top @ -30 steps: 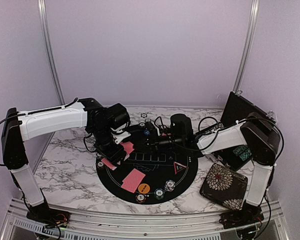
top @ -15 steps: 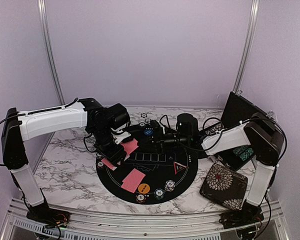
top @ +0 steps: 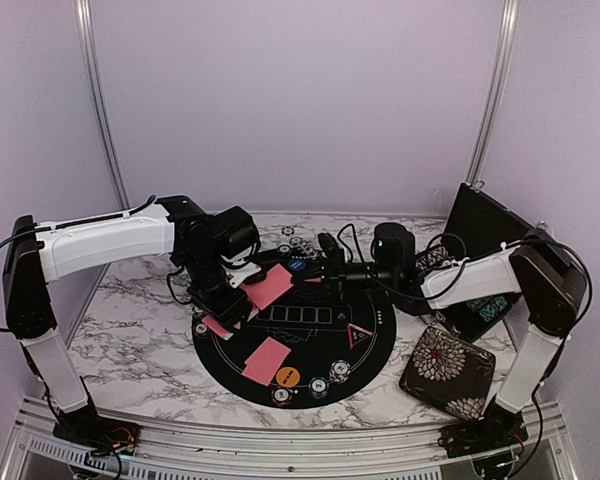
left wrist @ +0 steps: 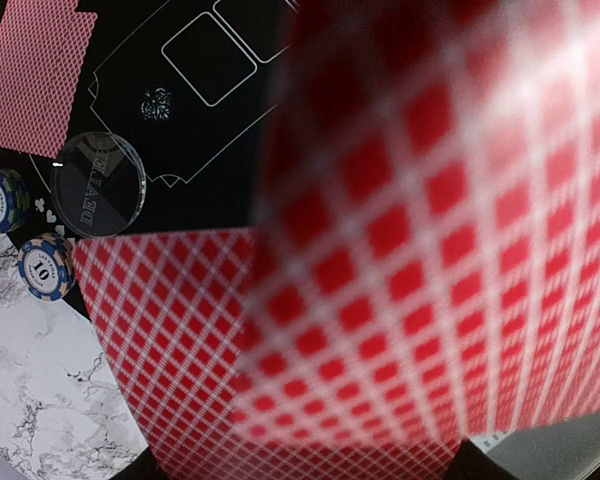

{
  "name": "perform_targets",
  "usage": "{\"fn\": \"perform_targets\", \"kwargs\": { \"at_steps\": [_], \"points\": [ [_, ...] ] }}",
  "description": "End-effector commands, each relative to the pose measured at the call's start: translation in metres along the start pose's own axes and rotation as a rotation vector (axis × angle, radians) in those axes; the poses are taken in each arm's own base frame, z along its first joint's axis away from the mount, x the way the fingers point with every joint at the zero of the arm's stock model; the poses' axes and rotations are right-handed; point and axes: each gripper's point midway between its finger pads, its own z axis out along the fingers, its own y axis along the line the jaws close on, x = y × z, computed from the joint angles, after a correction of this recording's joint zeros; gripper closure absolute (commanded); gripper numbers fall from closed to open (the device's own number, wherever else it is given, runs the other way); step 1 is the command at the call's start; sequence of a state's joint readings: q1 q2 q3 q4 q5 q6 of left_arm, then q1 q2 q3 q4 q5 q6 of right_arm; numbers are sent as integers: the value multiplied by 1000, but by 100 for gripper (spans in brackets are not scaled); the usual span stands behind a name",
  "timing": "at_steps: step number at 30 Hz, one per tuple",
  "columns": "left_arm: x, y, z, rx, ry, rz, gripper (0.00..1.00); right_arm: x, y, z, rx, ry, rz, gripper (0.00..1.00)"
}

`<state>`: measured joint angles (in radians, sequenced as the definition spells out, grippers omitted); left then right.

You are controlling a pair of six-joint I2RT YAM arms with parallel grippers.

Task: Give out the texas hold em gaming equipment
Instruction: Flop the poker card in the community card area.

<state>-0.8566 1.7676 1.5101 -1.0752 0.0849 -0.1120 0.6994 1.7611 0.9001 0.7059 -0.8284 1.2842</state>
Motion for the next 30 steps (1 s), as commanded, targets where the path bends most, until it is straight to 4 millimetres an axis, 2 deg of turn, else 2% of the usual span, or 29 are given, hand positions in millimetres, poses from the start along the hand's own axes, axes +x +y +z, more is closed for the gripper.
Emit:
{"fn": "perform_targets", "kwargs": {
  "at_steps": [1,12,17,23,28,30],
  "points": [
    [2,1,-11,-3,-18,6,56,-5,9,-15,3,-24,-54,100],
    [1,0,-10,-1,-17,7,56,-13,-3,-44,99,-71,-133,100],
    [1,1,-12,-1,-23,7,56,-26,-24,-67,231,-122,-237,100],
    [1,3,-13,-7,-27,2,56,-53,-63,-101,579,-211,-539,100],
    [0,3,-13,-4,-30,2,56,-73,-61,-126,791,-281,-838,100],
    [0,3,-14,-1,-32,1,56,-76,-61,-128,859,-270,-935,100]
  ]
}}
